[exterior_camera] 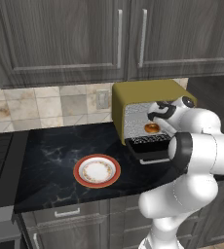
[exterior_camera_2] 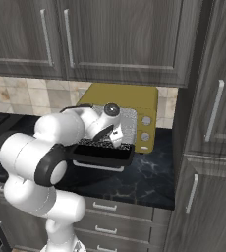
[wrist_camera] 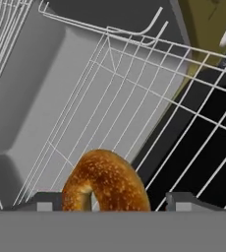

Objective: Pick up the bagel from the plate, place it on the toaster oven rack, close the door, and set the timer.

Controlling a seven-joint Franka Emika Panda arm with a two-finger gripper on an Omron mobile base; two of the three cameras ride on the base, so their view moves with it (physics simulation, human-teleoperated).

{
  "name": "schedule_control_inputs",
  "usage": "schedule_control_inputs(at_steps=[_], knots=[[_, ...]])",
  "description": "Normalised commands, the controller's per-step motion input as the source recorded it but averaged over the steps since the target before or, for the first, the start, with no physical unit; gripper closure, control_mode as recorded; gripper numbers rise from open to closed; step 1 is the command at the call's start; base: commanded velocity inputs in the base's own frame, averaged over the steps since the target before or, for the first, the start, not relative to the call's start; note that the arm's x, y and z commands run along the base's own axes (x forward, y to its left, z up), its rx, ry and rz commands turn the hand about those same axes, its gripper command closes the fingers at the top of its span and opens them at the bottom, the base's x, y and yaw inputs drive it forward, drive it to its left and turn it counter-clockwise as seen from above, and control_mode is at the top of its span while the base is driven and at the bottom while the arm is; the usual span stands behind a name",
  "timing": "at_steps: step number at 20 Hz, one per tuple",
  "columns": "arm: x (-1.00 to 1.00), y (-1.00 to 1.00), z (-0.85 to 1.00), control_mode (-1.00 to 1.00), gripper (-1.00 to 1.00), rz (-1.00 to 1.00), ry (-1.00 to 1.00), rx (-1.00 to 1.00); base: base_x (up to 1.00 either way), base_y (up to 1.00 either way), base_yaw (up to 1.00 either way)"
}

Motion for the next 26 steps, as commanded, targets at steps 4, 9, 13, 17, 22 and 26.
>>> schedule_control_inputs(at_steps=[4, 9, 13, 17, 22, 26], knots=[[0.0, -0.21, 0.06, -1.0, -1.0, 0.0, -0.17, 0.07, 0.0, 0.0, 0.0], [-0.05, -0.21, 0.46, -1.0, -1.0, 0.0, -0.2, 0.08, 0.0, 0.0, 0.0], [-0.34, -0.01, 0.65, -1.0, -1.0, 0.0, 0.05, -0.01, 0.0, 0.0, 0.0], [-0.46, -0.09, 0.14, -1.0, -1.0, 0.16, 0.07, -0.11, 0.0, 0.0, 0.0], [-0.28, 0.01, 0.01, -1.0, -1.0, 0.28, 0.02, -0.34, 0.0, 0.0, 0.0], [-0.12, 0.0, -0.03, -1.0, -1.0, 0.34, 0.02, -0.31, 0.0, 0.0, 0.0]])
